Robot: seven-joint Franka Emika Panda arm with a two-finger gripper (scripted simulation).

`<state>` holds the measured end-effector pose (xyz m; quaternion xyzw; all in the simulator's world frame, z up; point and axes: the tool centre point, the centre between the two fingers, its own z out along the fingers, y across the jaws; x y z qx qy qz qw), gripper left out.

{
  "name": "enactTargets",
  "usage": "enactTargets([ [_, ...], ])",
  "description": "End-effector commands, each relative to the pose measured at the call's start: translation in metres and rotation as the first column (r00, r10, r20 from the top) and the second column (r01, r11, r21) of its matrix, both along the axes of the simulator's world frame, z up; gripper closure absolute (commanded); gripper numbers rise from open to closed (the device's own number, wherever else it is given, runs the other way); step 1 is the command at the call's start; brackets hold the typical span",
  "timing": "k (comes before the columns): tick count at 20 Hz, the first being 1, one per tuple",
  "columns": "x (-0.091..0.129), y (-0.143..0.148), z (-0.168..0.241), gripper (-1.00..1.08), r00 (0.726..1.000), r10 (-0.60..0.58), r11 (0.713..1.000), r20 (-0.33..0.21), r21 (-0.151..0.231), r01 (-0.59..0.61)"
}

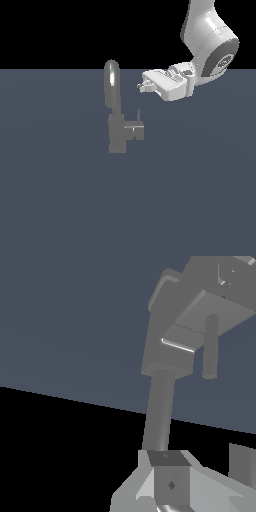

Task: Turn on the faucet by rotating a designated handle.

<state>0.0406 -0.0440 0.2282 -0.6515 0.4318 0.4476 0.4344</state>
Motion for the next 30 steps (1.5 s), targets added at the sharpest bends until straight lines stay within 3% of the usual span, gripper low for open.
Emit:
enactTargets([
  [1, 0.004, 0.0, -0.02, 1.08, 0.997, -0.049, 0.997, -0.054, 0.049, 0.052],
  [6, 0.008, 0.002, -0.054, 1.08, 0.982, -0.121, 0.983, -0.145, 0.118, 0.139],
  [12, 0.009, 0.006, -0.079, 1.08, 0.963, -0.167, 0.965, -0.212, 0.163, 0.204],
  [21, 0.009, 0.008, -0.085, 1.08, 0.957, -0.177, 0.96, -0.228, 0.172, 0.219],
  [30, -0.015, 0.007, -0.079, 1.08, 0.957, -0.177, 0.96, -0.228, 0.172, 0.219],
])
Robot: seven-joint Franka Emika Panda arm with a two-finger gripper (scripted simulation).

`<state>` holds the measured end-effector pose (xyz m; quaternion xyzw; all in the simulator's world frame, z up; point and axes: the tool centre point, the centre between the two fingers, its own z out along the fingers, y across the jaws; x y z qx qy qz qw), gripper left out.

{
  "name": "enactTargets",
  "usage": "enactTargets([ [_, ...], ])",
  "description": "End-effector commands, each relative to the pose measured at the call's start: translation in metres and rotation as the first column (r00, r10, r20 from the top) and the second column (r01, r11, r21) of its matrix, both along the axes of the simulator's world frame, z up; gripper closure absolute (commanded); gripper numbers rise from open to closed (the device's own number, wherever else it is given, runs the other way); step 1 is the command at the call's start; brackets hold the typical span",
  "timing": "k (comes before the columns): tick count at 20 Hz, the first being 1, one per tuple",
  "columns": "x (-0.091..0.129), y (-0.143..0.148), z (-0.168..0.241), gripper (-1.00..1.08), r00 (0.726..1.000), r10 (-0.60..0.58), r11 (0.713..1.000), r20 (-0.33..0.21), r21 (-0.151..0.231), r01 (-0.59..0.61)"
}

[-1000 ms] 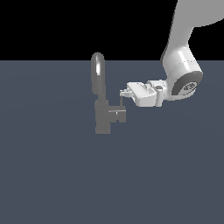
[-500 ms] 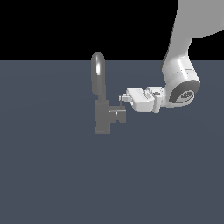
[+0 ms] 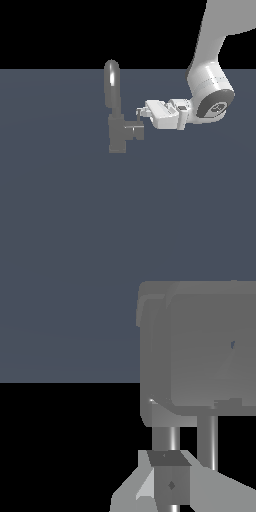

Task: Turn on the faucet by rotating a designated handle.

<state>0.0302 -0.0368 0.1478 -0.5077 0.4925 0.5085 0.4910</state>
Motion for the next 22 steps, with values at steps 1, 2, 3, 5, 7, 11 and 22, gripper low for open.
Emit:
enactTargets([
  [1, -0.007, 0.0, 0.002, 1.08, 1.0, 0.0, 1.0, 0.0, 0.0, 0.0],
  [2, -0.01, 0.0, 0.002, 1.08, 1.0, 0.0, 1.0, 0.0, 0.0, 0.0],
  [3, -0.012, 0.0, 0.003, 1.08, 1.0, 0.0, 1.0, 0.0, 0.001, 0.0],
  [5, -0.018, -0.001, 0.004, 1.08, 1.0, 0.0, 1.0, 0.0, 0.001, 0.0],
  [7, -0.024, -0.001, 0.006, 1.08, 1.0, 0.0, 1.0, 0.0, 0.001, 0.0],
  [11, -0.022, -0.001, 0.009, 1.08, 1.0, -0.006, 1.0, 0.012, -0.004, 0.006],
  [22, -0.065, -0.002, -0.013, 1.08, 1.0, -0.002, 1.0, 0.004, 0.0, 0.002],
])
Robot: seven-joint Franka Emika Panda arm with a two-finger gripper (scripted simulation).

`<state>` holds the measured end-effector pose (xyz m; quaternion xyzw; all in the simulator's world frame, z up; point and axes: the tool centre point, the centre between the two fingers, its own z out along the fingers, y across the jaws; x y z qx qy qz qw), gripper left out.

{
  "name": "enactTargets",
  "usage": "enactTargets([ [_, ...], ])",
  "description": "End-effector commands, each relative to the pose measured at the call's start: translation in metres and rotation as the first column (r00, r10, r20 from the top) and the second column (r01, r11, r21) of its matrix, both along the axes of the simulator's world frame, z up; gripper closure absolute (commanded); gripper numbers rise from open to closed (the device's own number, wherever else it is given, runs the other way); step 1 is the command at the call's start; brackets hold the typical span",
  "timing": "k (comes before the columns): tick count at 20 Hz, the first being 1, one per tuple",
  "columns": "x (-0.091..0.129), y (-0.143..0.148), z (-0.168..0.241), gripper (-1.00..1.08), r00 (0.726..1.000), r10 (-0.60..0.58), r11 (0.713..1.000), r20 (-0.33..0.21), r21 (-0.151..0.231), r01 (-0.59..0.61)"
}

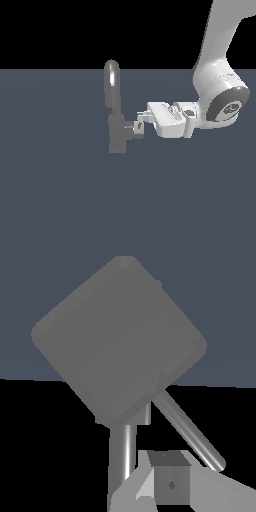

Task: Turn on the faucet by rotating a designated handle.

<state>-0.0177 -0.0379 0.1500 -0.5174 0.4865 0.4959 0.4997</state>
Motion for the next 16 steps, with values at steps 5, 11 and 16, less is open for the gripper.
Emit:
enactTargets([
  [5, -0.015, -0.001, -0.006, 1.08, 1.0, 0.003, 1.0, -0.001, 0.002, -0.003],
  [11, -0.03, -0.001, -0.046, 1.08, 1.0, 0.004, 1.0, -0.021, 0.005, -0.004],
  [16, -0.041, -0.002, -0.072, 1.08, 0.999, 0.005, 1.0, -0.034, 0.007, -0.005],
])
